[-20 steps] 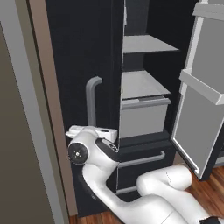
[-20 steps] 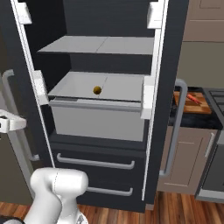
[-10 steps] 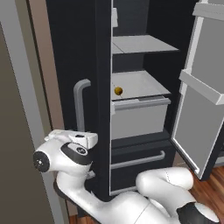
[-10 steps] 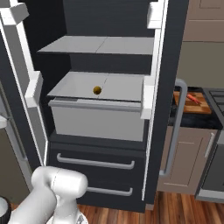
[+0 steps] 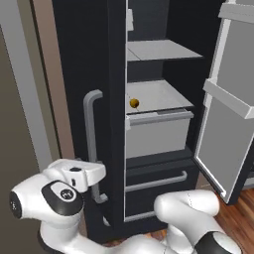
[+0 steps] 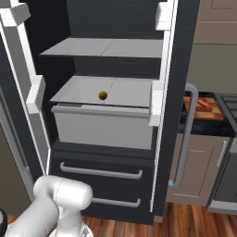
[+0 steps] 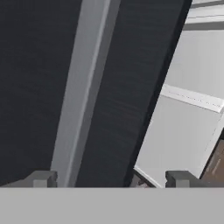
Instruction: Retrieve a lemon from the fridge and place it on the cutting board with the fish.
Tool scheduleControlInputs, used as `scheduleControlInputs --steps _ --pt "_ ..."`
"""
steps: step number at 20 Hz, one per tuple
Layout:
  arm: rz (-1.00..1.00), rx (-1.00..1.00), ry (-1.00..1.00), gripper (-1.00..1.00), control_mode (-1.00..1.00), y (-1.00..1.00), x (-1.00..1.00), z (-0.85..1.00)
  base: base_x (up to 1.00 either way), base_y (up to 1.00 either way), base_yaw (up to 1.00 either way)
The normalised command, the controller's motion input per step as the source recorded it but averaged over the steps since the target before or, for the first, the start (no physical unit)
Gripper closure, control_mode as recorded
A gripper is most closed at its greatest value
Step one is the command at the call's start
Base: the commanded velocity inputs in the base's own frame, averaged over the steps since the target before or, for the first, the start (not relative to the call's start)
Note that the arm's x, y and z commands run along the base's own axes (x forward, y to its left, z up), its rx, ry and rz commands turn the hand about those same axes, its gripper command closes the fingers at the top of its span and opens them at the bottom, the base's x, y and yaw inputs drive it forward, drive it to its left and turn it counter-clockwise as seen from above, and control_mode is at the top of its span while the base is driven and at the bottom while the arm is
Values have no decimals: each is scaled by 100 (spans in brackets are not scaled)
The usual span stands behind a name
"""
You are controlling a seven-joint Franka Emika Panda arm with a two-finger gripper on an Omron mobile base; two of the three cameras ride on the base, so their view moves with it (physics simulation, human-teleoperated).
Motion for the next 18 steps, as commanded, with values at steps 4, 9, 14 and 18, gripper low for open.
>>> scheduleControlInputs --steps 4,9,14,18 --pt "-4 0 1 -100 -100 -91 -100 24 0 0 0" --pt "9 20 0 -100 -100 -100 -83 6 0 0 0" --pt "23 32 -9 -100 -100 -93 -98 55 0 0 0" --pt "26 24 0 -100 -100 -96 -70 45 0 0 0"
